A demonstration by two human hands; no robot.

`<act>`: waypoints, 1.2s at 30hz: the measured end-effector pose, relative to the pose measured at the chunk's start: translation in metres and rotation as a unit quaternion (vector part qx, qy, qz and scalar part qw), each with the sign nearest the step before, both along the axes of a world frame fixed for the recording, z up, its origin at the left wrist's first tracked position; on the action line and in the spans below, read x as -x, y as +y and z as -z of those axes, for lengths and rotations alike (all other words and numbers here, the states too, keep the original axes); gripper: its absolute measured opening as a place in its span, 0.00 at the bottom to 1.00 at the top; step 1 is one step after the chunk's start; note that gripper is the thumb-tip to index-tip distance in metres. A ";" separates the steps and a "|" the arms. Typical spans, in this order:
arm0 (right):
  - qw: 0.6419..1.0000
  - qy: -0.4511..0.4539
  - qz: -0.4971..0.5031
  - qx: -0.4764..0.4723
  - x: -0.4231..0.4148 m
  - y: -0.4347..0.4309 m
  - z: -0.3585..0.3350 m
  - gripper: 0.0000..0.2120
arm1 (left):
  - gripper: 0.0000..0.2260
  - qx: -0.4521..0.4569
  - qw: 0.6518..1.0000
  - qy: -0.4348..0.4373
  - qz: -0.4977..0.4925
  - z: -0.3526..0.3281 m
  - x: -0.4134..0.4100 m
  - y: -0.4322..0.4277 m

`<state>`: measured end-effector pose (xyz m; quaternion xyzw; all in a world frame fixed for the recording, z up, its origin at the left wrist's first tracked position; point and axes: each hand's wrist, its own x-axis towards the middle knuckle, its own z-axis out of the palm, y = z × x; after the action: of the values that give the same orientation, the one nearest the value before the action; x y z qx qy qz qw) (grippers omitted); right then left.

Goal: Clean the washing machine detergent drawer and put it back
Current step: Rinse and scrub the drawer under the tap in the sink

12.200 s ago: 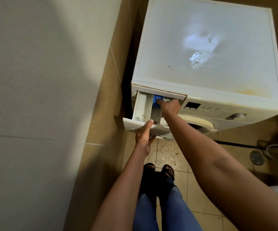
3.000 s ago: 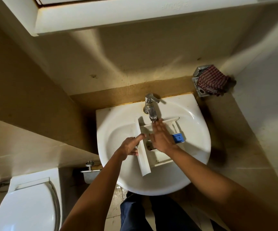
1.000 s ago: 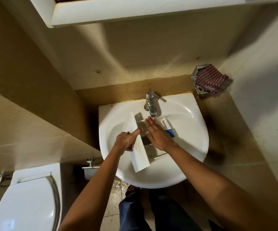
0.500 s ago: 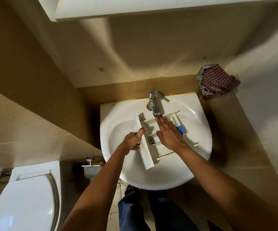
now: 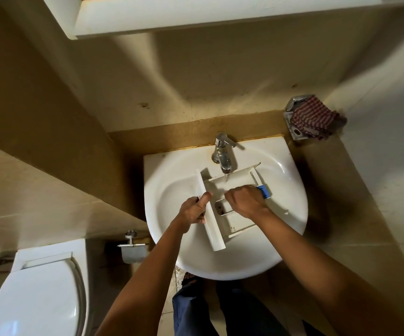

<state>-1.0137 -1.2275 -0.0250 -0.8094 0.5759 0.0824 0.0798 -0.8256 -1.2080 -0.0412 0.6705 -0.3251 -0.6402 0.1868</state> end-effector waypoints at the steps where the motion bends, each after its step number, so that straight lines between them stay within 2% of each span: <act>1: 0.998 0.043 0.043 -0.013 0.004 -0.005 -0.003 0.23 | 0.28 0.001 1.000 -0.003 -0.002 0.002 0.000 0.000; 3: 0.988 0.085 0.116 -0.058 0.003 -0.012 -0.006 0.25 | 0.24 0.002 1.000 -0.008 -0.004 0.003 0.001 0.000; 5: 0.985 0.087 0.108 -0.100 -0.008 -0.016 -0.008 0.23 | 0.22 0.003 1.000 -0.017 -0.004 0.002 0.002 -0.001; 9: 0.978 -0.008 0.004 -0.206 -0.037 -0.012 -0.015 0.18 | 0.22 0.005 1.000 -0.023 -0.008 0.000 0.004 0.000; 11: 0.973 -0.070 -0.010 -0.220 -0.032 -0.008 -0.017 0.15 | 0.24 0.007 1.000 -0.019 -0.012 0.001 0.003 0.001; 14: 0.981 -0.094 0.020 -0.171 -0.008 -0.009 -0.016 0.15 | 0.23 0.014 1.000 -0.017 -0.014 0.003 0.001 0.003; 17: 0.989 -0.027 0.106 -0.098 0.012 -0.018 -0.015 0.19 | 0.23 0.013 1.000 -0.007 -0.019 0.007 -0.002 0.003; 20: 0.979 0.014 0.152 -0.134 0.000 -0.022 -0.014 0.22 | 0.24 0.018 1.000 0.001 -0.014 0.007 -0.002 0.003; 23: 0.981 0.023 0.089 -0.171 -0.031 -0.017 -0.017 0.21 | 0.29 0.020 1.000 0.002 -0.013 0.004 -0.002 0.003; 27: 0.969 -0.097 0.022 -0.227 -0.042 -0.006 -0.017 0.16 | 0.34 0.018 1.000 0.007 -0.016 0.003 -0.002 0.003; 31: 0.987 -0.077 0.010 -0.142 -0.012 -0.010 -0.015 0.16 | 0.29 0.016 1.000 0.008 -0.008 0.006 -0.005 0.004; 34: 0.996 -0.007 0.079 -0.037 0.005 -0.016 -0.010 0.19 | 0.27 0.009 1.000 0.017 -0.010 0.008 -0.007 0.004; 36: 0.991 0.037 0.120 -0.036 0.002 -0.017 -0.007 0.22 | 0.25 0.005 1.000 0.024 -0.012 0.008 -0.009 0.005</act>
<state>-1.0157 -1.2449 -0.0180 -0.7275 0.6680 0.1229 0.0969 -0.8167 -1.2033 -0.0490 0.6575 -0.3159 -0.6525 0.2054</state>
